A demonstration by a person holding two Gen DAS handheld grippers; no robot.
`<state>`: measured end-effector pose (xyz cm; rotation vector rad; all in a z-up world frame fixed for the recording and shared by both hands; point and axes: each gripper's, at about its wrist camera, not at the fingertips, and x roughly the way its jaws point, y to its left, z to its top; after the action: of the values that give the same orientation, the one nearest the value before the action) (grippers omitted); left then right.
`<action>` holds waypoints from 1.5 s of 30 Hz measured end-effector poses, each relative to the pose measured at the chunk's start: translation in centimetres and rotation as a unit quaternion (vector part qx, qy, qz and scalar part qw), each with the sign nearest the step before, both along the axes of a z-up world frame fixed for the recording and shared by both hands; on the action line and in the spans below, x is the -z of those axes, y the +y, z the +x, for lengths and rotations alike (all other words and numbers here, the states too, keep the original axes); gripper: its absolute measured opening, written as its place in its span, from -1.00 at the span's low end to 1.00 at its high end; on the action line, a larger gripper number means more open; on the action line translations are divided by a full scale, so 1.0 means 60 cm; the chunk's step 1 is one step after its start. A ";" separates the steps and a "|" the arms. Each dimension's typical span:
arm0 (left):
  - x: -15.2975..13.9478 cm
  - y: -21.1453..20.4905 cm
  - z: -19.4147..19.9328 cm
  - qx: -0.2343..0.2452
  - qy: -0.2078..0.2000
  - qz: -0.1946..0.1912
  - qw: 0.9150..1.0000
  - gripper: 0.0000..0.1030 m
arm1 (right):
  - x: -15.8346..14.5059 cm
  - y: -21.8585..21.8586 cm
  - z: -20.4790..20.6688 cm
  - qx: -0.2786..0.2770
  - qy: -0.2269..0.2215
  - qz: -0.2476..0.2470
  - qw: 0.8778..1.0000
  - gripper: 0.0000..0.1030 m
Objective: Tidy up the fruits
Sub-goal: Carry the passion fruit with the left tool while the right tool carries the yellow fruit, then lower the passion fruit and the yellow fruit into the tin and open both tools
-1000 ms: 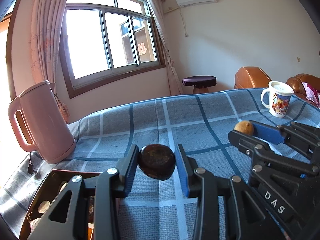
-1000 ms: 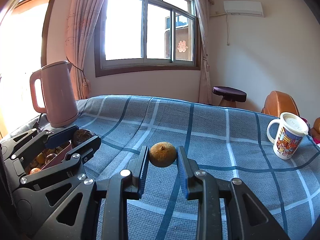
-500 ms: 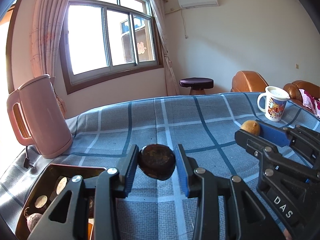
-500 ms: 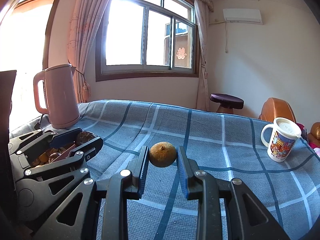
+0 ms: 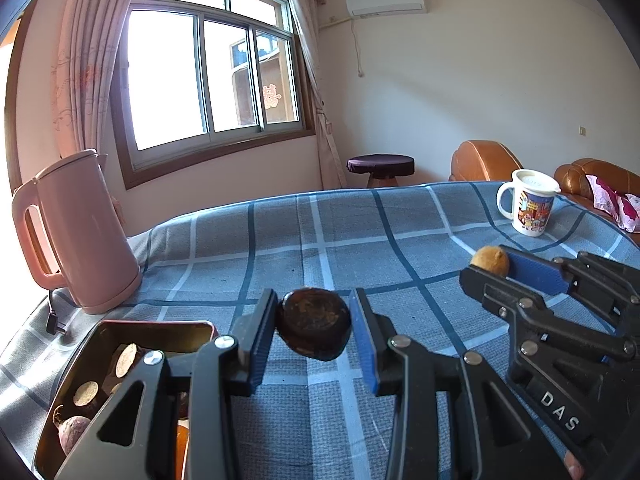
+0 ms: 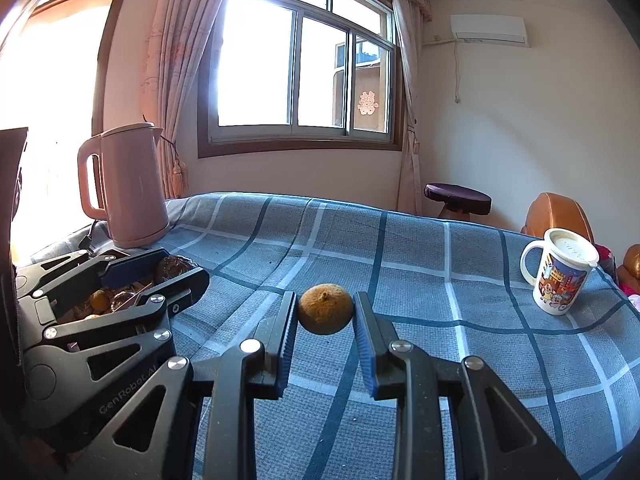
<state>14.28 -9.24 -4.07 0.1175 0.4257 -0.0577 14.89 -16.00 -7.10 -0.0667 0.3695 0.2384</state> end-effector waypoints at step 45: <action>-0.049 0.115 -0.098 -0.036 -0.024 -0.020 0.999 -0.25 | -0.045 0.125 -0.067 -0.089 -0.019 -0.026 0.995 -0.43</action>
<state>8.41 -2.34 -1.14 0.0639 0.3801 0.0065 10.89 -8.52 -4.42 -0.1552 0.3318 0.4042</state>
